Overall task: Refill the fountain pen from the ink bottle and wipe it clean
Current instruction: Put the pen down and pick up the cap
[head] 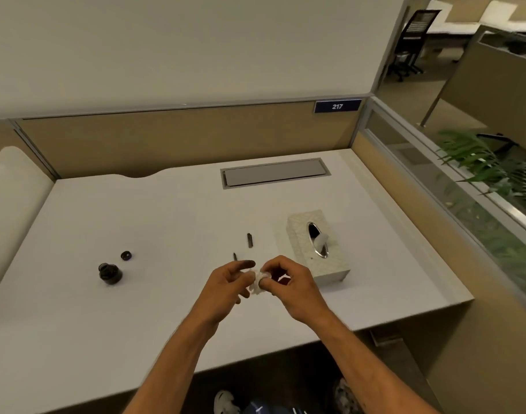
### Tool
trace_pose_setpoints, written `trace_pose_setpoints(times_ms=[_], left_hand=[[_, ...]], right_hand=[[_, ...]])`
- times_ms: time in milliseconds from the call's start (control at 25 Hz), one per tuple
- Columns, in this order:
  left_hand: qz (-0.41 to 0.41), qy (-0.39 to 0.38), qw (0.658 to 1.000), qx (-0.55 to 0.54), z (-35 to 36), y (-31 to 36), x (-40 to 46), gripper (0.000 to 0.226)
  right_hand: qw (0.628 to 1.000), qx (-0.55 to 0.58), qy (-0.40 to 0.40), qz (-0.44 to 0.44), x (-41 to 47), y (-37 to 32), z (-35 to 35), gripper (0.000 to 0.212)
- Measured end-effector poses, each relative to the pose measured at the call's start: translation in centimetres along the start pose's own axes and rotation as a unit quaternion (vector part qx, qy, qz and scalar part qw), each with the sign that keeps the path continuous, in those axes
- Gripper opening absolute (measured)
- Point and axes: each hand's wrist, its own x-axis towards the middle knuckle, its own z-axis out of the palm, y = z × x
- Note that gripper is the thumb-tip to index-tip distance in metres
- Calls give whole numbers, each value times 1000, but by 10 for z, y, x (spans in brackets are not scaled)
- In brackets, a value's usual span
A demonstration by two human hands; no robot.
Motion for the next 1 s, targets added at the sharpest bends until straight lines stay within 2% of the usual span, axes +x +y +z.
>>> trace_pose_setpoints(times_ms=[80, 320, 520, 680, 800, 1000], left_hand=[[-9, -11, 1000, 7, 31, 0, -13, 28], [0, -62, 997, 50, 136, -10, -39, 34], [-22, -139, 987, 74, 208, -40, -41, 30], [-64, -232, 966, 91, 255, -78, -10, 33], [-93, -281, 944, 145, 294, -131, 32, 37], [-146, -300, 922, 195, 353, -253, 103, 36]], right_hand=[[1000, -6, -13, 5, -26, 10, -21, 27], [998, -43, 22, 47, -99, 60, -95, 11], [991, -47, 53, 110, -141, 116, -141, 13], [973, -53, 87, 206, -161, 194, -159, 16], [954, -64, 98, 276, -170, 271, -156, 25], [909, -49, 127, 394, -170, 413, -135, 9]])
